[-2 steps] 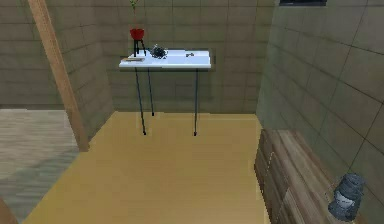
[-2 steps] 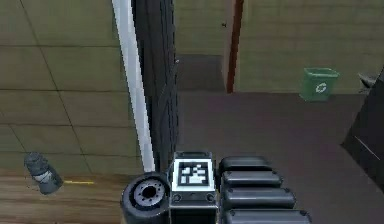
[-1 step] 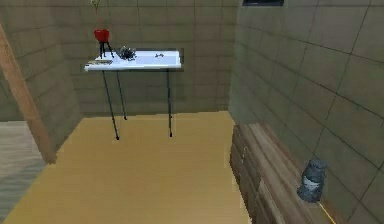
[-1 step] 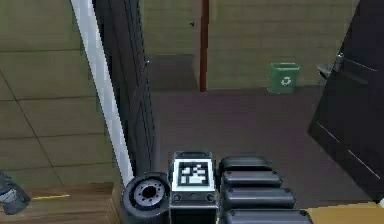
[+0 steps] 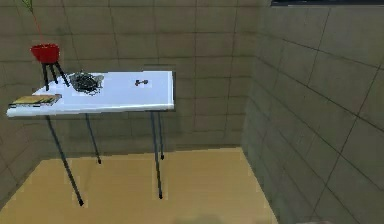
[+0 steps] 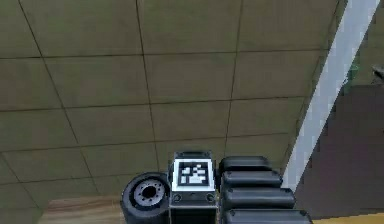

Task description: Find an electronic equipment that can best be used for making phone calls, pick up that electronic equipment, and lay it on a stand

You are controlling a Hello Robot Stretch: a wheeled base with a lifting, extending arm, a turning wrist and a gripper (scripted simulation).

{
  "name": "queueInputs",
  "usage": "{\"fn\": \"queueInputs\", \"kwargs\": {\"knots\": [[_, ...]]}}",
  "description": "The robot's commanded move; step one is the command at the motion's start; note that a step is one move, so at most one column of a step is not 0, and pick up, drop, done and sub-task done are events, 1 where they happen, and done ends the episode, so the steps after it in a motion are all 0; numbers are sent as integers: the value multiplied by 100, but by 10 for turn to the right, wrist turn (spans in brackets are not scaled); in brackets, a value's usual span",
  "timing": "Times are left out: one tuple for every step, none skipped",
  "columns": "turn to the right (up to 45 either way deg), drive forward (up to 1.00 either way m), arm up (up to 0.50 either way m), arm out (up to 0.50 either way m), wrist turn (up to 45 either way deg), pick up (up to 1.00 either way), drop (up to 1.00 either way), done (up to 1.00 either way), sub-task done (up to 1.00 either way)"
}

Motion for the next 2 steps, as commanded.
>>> {"fn": "queueInputs", "kwargs": {"knots": [[-120, 0, 0, 0, 0, 0, 0, 0, 0], [0, 0, 0, 24, 0, 0, 0, 0, 0]]}}
